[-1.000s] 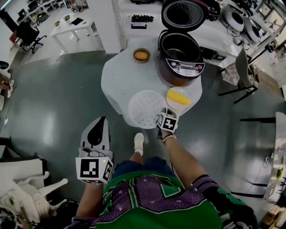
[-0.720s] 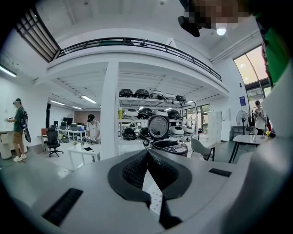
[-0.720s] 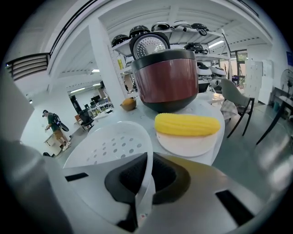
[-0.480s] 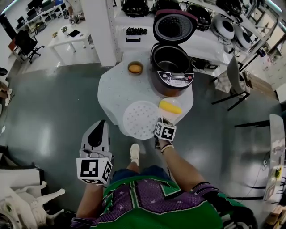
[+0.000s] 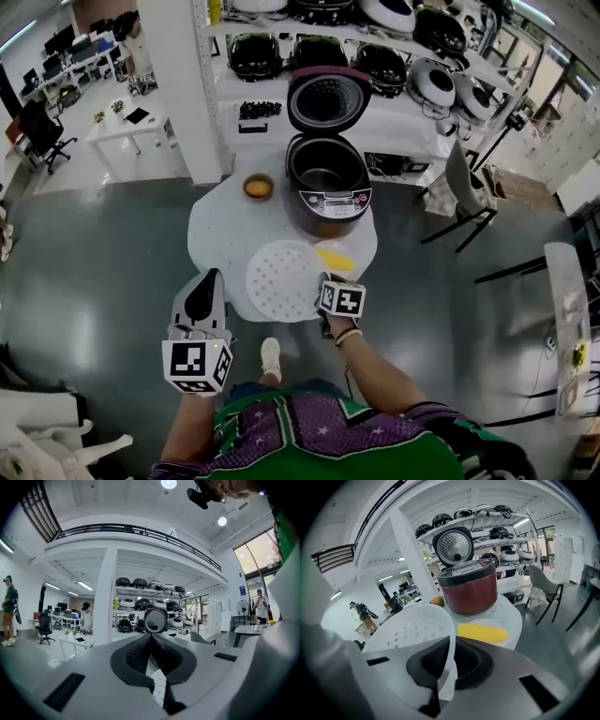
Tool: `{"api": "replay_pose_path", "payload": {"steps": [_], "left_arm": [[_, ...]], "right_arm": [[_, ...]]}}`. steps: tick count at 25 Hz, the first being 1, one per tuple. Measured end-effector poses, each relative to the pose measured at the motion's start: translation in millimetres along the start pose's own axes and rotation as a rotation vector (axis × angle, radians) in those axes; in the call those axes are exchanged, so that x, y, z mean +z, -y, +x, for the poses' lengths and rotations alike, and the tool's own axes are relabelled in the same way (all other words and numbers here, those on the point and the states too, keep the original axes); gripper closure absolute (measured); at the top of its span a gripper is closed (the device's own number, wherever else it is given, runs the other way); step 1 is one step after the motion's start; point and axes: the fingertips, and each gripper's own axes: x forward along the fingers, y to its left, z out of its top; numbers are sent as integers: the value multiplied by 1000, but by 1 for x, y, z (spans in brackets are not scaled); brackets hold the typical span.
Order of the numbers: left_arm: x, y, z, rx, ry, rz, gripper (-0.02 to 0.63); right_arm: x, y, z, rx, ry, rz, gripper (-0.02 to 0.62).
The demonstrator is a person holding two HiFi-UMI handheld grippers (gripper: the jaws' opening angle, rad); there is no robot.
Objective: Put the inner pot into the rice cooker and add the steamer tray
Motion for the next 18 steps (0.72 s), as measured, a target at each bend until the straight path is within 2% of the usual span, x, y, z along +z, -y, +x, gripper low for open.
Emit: {"api": "replay_pose_path", "payload": {"steps": [11,18], "left_arm": [[25,23,65,-116,27,6,584],[47,13,114,-188,43,6,584]], "right_arm": [[90,-15,-41,103,70,4,583],[144,-16,-41,92,112,27,583]]}}
